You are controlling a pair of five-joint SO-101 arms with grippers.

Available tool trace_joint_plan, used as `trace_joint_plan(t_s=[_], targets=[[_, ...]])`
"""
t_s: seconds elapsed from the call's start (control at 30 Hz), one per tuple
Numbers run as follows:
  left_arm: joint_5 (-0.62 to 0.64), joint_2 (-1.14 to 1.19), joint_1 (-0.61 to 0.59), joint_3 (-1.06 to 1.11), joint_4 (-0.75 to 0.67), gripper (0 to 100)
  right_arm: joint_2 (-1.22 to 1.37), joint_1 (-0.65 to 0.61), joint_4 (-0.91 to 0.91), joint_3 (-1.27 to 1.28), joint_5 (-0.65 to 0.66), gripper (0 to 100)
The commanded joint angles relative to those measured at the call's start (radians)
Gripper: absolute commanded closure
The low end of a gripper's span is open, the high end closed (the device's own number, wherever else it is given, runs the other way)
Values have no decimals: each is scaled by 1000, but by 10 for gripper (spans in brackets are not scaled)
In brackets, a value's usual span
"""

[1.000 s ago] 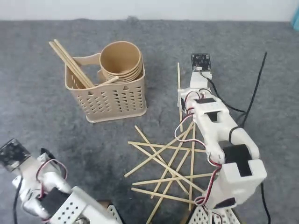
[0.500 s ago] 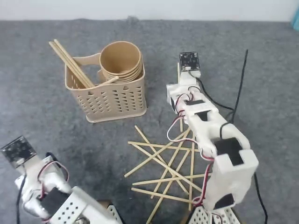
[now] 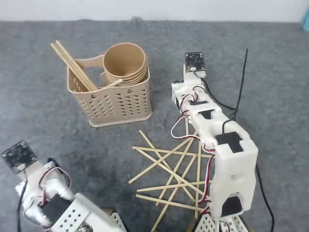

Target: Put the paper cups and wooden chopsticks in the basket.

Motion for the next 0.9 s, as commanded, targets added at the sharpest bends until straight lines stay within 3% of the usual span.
trace_joint_plan(t_s=[0.0,0.33,0.63,0.87], targets=[[-11,-3,0,-2,5,768,-28,19,-25,-46,14,929],[-11,-3,0,-2,5,768,-360,22,-38,199,8,930],[-11,-3,2,-2,5,767,-65,48,-220,71,12,932],[-11,-3,2,-2,5,767,7,30,-156,-17,14,932]])
